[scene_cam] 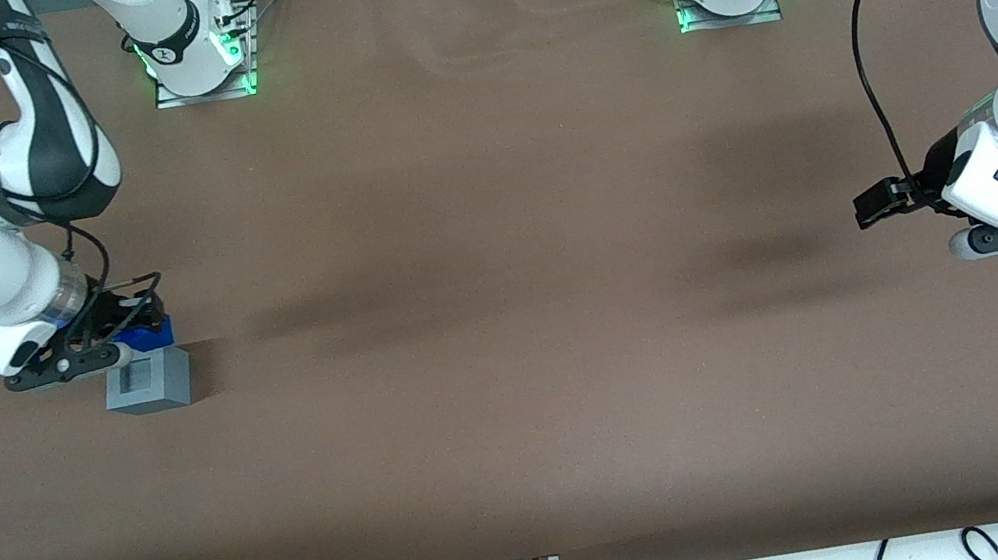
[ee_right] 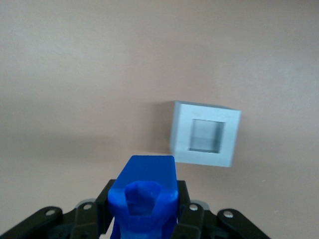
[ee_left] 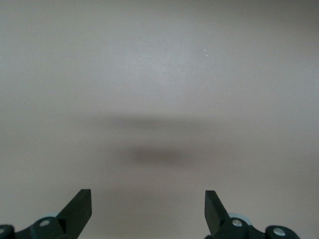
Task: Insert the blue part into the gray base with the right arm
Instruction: 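Carry the blue block over the gray base's square hole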
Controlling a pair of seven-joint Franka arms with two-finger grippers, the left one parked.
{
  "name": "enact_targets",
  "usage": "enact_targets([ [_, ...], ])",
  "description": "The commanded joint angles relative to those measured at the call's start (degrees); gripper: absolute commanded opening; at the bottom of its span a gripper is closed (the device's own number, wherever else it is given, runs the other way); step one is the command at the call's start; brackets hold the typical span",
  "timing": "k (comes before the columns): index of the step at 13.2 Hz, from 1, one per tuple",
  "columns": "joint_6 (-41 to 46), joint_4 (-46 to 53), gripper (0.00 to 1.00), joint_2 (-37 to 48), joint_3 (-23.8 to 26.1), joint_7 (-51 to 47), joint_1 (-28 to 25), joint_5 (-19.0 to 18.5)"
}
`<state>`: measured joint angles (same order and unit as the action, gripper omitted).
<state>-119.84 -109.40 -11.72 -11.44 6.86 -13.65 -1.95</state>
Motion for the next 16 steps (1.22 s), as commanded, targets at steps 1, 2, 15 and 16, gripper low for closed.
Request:
enact_targets([
  [1,0.75,2.34,0.32,-1.29,-2.10,5.69,0.37,1.94],
  [2,0.75,3.30,0.32,-2.25,-2.10,5.88,0.72,2.82],
  [15,-5.14,5.86,0.32,-11.84,-2.01,13.00,6.35,8.98],
  [16,-5.23,5.86,0.32,-11.93,-2.01,13.00,6.44,8.98],
])
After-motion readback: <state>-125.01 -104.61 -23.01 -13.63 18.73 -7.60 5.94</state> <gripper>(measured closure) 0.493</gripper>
